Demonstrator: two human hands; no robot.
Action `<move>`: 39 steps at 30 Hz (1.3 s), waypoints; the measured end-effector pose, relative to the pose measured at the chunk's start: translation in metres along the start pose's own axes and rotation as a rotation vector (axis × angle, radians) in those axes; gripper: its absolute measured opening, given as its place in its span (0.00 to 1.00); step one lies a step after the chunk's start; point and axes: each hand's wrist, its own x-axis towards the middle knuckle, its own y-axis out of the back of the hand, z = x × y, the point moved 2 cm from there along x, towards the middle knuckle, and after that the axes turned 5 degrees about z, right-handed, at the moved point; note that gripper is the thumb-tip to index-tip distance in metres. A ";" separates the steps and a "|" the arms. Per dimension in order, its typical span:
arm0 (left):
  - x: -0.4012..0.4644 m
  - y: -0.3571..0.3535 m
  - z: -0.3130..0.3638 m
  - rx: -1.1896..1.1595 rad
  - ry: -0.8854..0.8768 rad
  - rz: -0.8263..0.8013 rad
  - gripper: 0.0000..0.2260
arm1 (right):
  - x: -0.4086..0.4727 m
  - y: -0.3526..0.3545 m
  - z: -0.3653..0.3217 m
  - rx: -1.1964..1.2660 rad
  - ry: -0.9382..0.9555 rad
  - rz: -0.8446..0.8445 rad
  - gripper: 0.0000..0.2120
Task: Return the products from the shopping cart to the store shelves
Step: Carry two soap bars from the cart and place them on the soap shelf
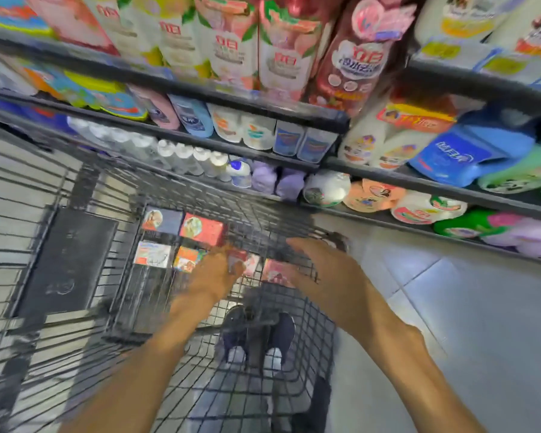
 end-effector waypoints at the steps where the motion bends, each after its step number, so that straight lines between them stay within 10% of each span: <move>1: 0.015 -0.024 -0.010 0.030 0.034 -0.021 0.19 | 0.008 -0.018 0.013 0.016 -0.018 -0.035 0.26; 12: 0.079 -0.141 -0.033 0.193 0.139 0.237 0.44 | 0.027 -0.106 0.062 0.078 -0.099 -0.189 0.25; 28: 0.047 -0.093 -0.056 -0.344 0.177 0.250 0.23 | 0.025 -0.115 0.052 0.194 -0.256 0.046 0.22; 39: -0.005 -0.040 -0.087 -0.612 0.131 0.233 0.19 | 0.070 -0.212 0.098 0.140 -0.678 0.126 0.43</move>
